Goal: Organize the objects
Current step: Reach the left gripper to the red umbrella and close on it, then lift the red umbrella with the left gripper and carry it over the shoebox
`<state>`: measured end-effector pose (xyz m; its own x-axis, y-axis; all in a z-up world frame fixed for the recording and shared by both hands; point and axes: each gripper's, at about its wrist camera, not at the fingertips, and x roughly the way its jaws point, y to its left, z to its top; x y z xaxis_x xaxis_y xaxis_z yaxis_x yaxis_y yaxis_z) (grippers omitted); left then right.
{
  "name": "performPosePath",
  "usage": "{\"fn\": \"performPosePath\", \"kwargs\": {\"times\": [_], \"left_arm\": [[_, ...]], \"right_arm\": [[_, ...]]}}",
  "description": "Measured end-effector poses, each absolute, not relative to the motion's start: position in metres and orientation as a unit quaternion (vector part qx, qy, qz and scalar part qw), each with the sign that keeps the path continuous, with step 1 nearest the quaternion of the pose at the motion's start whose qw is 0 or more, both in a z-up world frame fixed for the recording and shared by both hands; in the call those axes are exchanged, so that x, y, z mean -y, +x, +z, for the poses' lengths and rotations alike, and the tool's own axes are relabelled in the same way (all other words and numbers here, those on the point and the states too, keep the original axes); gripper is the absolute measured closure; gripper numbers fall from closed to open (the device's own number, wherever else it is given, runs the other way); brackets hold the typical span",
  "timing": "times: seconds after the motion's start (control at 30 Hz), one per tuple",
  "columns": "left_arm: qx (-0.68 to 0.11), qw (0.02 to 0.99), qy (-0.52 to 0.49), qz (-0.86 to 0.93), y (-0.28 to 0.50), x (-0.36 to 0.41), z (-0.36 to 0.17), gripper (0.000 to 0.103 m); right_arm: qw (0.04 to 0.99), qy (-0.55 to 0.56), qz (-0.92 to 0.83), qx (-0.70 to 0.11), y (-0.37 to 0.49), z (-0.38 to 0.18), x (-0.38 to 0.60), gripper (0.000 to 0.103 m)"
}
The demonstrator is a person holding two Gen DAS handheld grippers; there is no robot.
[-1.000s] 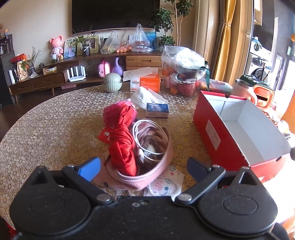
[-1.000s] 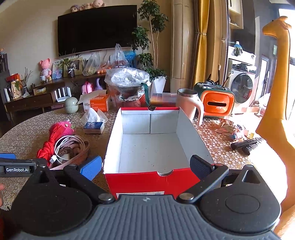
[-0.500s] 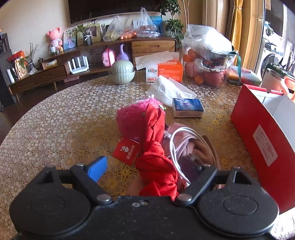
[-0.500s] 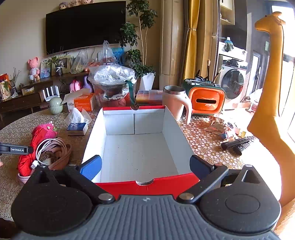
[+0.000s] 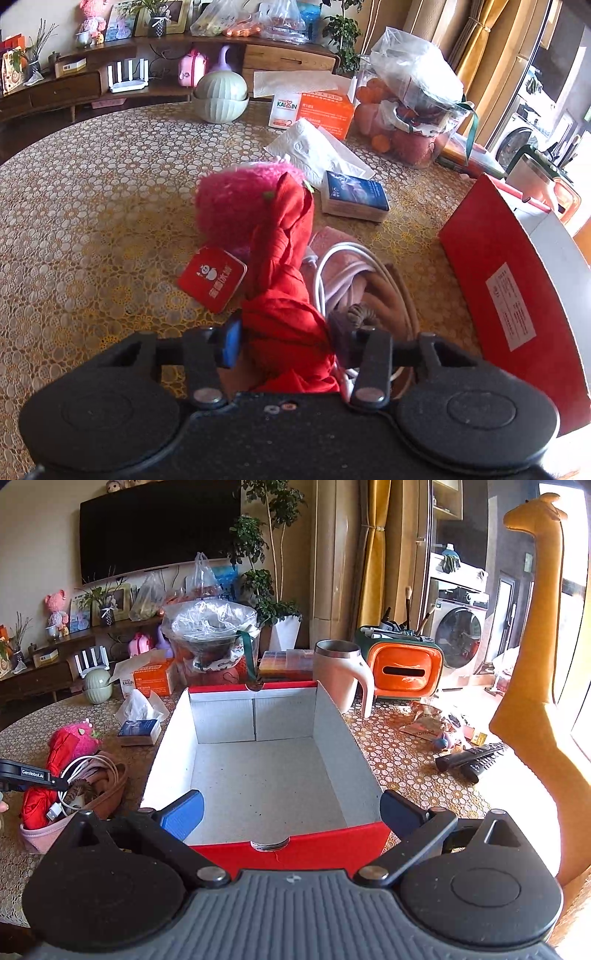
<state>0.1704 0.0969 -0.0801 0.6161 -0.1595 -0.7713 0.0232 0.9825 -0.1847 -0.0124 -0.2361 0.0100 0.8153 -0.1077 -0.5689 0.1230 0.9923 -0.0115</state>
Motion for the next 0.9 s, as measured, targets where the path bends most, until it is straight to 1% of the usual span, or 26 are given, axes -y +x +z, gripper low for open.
{"fn": "performPosePath", "kwargs": {"times": [0.1,0.17,0.6,0.7,0.9], "left_arm": [[-0.428,0.899,-0.079,-0.053,0.167,-0.096,-0.073,0.067],[-0.424,0.901,-0.082,-0.051,0.163,-0.096,-0.066,0.068],[-0.384,0.921,-0.058,-0.025,0.136,-0.091,-0.008,0.07],[-0.386,0.92,-0.065,-0.029,0.136,-0.09,-0.01,0.071],[-0.425,0.903,-0.06,-0.029,0.143,-0.082,-0.042,0.07]], "right_arm": [[0.954,0.016,-0.059,-0.292,-0.016,0.013,0.238,0.001],[0.956,0.02,-0.058,-0.286,-0.02,0.016,0.241,0.001],[0.966,0.051,-0.052,-0.248,-0.056,0.033,0.264,0.001],[0.965,0.051,-0.051,-0.25,-0.058,0.032,0.267,0.001],[0.963,0.054,-0.054,-0.259,-0.054,0.027,0.267,0.001]]}}
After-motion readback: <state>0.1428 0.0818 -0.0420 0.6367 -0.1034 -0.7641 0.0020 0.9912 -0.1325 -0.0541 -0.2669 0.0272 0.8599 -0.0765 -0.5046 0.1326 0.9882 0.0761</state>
